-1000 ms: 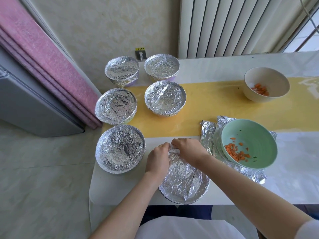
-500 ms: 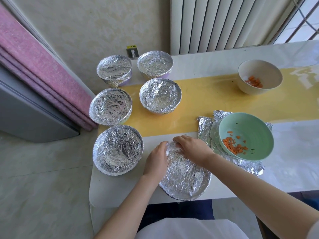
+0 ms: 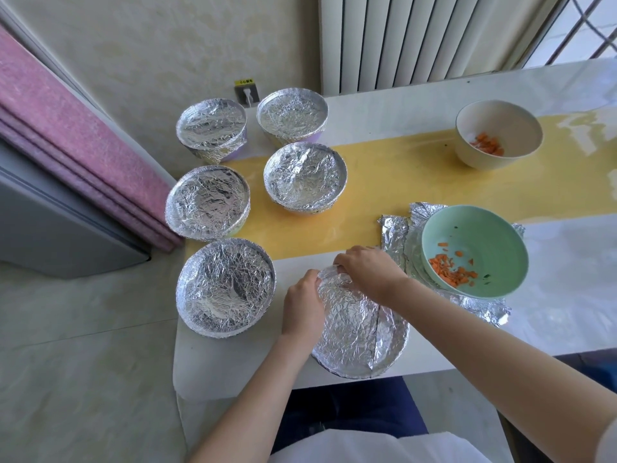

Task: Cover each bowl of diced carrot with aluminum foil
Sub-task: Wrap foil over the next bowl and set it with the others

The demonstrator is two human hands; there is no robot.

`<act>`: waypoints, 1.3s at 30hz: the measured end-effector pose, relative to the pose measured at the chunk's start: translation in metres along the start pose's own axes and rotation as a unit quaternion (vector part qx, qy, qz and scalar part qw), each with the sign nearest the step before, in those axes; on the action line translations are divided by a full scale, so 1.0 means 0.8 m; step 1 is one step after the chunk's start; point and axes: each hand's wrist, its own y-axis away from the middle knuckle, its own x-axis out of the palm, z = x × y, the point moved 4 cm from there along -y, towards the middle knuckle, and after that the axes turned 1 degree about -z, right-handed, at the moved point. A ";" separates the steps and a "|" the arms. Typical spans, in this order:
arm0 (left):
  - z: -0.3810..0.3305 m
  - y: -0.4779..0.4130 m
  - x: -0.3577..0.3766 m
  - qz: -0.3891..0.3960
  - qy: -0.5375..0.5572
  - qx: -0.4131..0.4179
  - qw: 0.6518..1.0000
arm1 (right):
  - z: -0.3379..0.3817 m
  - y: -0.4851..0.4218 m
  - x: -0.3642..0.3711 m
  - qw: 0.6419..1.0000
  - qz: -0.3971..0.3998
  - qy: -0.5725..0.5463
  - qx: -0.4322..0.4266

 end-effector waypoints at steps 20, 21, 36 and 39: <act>-0.004 0.005 0.002 0.013 -0.046 -0.033 0.998 | 0.018 -0.016 -0.003 0.996 0.049 0.037 -0.069; -0.004 0.005 0.002 0.012 -0.050 -0.036 0.998 | 0.018 -0.017 -0.006 0.995 0.048 0.049 -0.074; -0.005 0.013 0.008 -0.001 -0.049 -0.061 0.997 | -0.005 -0.007 0.004 0.992 0.070 -0.082 -0.067; -0.002 0.018 0.013 -0.014 -0.032 -0.071 0.997 | -0.002 -0.009 0.009 0.989 0.074 -0.108 -0.069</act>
